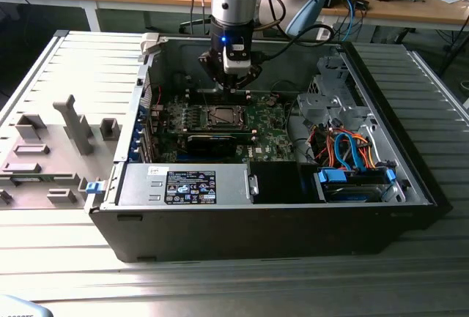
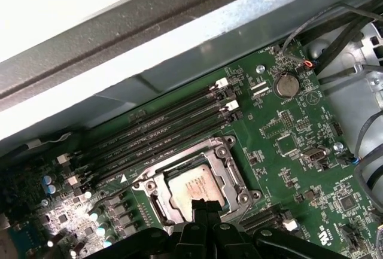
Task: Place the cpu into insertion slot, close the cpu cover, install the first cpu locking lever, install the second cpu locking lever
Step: 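Install the first cpu locking lever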
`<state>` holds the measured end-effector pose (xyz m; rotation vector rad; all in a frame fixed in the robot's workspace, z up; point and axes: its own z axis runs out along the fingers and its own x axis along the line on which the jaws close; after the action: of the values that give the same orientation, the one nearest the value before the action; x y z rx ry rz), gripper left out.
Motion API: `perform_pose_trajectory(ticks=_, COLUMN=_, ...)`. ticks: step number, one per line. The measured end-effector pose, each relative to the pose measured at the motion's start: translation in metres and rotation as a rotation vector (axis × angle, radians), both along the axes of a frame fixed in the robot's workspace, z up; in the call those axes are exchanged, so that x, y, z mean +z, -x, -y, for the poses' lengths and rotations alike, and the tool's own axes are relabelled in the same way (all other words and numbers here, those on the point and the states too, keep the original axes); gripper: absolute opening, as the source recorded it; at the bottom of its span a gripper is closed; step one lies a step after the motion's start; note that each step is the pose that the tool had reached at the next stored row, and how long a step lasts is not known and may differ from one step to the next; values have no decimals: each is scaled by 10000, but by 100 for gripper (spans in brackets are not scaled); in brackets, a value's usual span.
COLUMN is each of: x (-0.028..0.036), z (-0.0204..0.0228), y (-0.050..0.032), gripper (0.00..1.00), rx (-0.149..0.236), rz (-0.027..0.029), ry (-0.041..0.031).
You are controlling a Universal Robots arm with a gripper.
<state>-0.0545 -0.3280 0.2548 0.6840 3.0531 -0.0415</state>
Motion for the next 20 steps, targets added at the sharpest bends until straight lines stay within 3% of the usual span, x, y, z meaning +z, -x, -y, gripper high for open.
perform_pose_trajectory(ticks=20, x=0, z=0, y=0, gripper=11, rx=638, rz=0, ry=1)
